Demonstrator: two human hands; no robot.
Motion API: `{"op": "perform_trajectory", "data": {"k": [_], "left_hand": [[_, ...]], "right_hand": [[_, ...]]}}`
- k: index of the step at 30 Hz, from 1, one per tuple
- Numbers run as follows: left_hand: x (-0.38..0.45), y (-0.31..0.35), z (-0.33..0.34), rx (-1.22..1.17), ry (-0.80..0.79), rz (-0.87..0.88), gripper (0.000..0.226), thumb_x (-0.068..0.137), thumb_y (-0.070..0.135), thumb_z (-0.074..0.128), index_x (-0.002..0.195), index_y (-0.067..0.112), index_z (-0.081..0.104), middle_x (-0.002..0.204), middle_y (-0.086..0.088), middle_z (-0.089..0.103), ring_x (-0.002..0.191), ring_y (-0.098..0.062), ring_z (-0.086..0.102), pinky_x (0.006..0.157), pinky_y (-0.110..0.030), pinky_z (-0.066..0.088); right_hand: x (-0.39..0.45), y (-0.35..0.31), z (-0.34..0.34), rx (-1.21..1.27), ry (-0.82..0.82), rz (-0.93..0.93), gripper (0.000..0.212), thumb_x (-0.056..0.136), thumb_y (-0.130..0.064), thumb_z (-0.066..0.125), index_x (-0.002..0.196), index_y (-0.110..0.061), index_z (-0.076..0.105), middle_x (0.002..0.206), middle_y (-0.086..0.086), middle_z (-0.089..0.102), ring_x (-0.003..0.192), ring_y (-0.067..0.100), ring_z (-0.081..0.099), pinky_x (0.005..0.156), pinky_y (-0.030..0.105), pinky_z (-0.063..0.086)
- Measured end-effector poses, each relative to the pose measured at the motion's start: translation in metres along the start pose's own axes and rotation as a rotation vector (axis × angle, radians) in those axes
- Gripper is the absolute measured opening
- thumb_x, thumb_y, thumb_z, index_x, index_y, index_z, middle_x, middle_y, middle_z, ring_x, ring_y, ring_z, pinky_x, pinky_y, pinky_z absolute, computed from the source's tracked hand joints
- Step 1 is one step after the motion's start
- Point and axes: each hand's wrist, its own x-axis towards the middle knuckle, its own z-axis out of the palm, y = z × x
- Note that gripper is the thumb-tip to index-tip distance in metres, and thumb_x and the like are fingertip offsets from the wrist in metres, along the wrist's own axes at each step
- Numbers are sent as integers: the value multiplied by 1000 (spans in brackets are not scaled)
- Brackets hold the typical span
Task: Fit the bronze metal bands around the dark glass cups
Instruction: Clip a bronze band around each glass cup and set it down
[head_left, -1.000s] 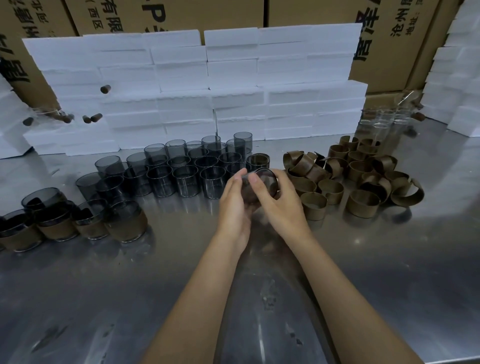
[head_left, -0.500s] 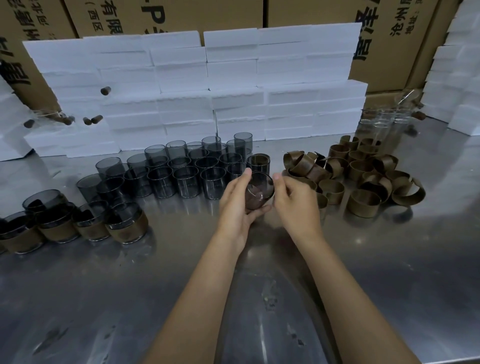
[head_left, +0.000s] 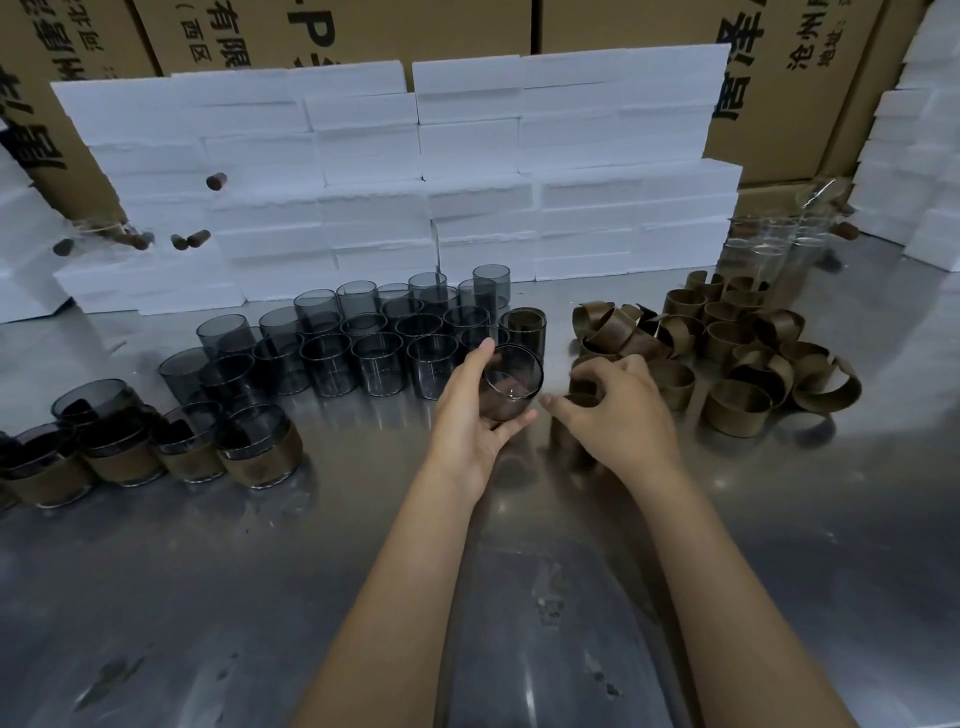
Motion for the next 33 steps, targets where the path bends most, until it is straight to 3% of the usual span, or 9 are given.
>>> {"op": "perform_trajectory", "data": {"k": [3,8,11,15,20,23,27,30,33], "left_hand": [[0,0,-1,-10,-3,3,49,91,42,72,131,15,64,103,-11,77,96,-25,75,71,-34,62],[-2,4,0,-17,22,29,47,91,40,72,131,17,64,122,-17,73,100,-24,73,70,-33,62],[-2,5,-1,-14,42,62,40,91,37,72,125,17,66,122,-15,73,102,-23,74,68,-32,62],[-3,6,0,-1,55,67,27,92,36,72,114,21,69,122,-15,73,115,-26,70,68,-32,62],[-2,0,5,152,45,152,13,90,33,76,97,22,75,119,-10,71,107,-27,71,71,-35,62],[-5,-4,10,259,8,231,23,90,40,76,103,21,74,112,-9,73,106,-27,72,78,-39,64],[-8,-8,12,434,-79,301,60,68,61,81,119,31,67,120,1,70,112,-15,69,94,-37,59],[-9,-9,9,613,-130,347,75,57,68,84,123,45,58,123,18,65,109,8,63,89,-14,49],[-6,-7,7,572,-125,329,76,55,65,86,123,43,59,123,14,64,108,1,66,84,-17,53]], "right_hand": [[0,-2,4,72,-89,6,32,91,-48,71,115,-27,70,112,-1,55,105,18,59,86,35,50],[4,5,2,174,-148,43,12,98,-18,63,102,-23,73,91,-6,68,92,16,65,82,34,53],[6,6,4,264,-64,67,20,97,-9,59,106,-16,75,85,-6,68,82,18,65,81,40,60],[9,1,1,439,136,-12,27,95,-7,64,86,-31,71,80,-15,68,82,12,65,78,30,52],[6,-12,-2,856,105,152,16,97,0,60,98,-15,67,77,10,69,44,16,64,43,26,53],[1,-12,4,731,5,188,13,99,-8,54,108,-12,63,65,13,62,34,18,52,33,24,40],[-3,-14,4,642,-72,207,18,100,-22,50,98,-16,66,48,6,55,29,13,40,34,17,28],[-5,-14,1,637,-128,201,28,101,-23,44,90,-15,68,44,4,54,28,10,38,35,17,26],[-7,-16,-1,673,-221,197,33,101,-30,41,93,-14,68,45,5,54,32,13,37,38,19,28]]}}
